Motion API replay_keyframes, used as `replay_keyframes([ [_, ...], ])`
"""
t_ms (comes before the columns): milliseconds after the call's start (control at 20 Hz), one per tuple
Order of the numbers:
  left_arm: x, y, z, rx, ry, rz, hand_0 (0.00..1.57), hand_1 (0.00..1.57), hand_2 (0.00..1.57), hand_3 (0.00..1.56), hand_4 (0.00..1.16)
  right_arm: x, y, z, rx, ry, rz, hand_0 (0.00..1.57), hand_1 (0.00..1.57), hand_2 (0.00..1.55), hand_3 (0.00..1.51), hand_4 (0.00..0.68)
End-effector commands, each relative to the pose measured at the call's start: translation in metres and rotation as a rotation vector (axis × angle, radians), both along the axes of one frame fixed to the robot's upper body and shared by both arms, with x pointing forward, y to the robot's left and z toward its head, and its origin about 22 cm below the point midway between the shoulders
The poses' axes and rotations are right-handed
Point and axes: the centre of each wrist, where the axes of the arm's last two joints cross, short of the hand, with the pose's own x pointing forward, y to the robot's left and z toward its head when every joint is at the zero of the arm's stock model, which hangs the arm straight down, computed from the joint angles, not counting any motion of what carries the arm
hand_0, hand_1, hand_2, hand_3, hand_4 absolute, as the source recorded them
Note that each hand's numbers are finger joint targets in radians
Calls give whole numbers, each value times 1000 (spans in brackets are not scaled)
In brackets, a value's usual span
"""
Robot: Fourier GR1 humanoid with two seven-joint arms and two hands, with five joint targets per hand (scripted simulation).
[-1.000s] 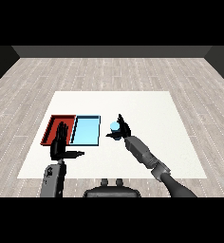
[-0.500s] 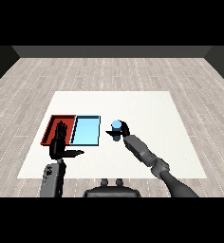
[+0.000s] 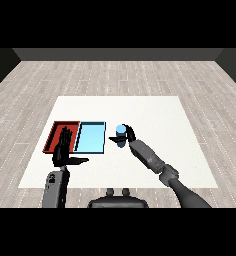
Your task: Pick the blue can and put it in the blue box
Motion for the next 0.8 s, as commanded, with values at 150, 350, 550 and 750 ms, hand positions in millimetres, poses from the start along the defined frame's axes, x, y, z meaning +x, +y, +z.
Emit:
replay_keyframes([
  [150, -3, -37, -6, -5, 26, -67, 0, 0, 0, 0, 0, -4, -10, 19, 13, -135, 68, 1529, 1529, 1478, 1408, 567],
  [350, 16, -41, 2, 84, 22, -103, 0, 0, 0, 0, 0, -10, -22, 33, -10, -197, 51, 1530, 1530, 1484, 1404, 571],
  [550, 5, -71, 20, 69, 17, -134, 0, 0, 0, 0, 0, -18, -53, 62, 7, -238, 50, 1510, 1510, 1473, 1405, 585],
  [750, 25, -95, 17, 60, 57, -156, 0, 0, 0, 0, 0, -36, -60, 77, 12, -281, 60, 1501, 1501, 1469, 1395, 590],
])
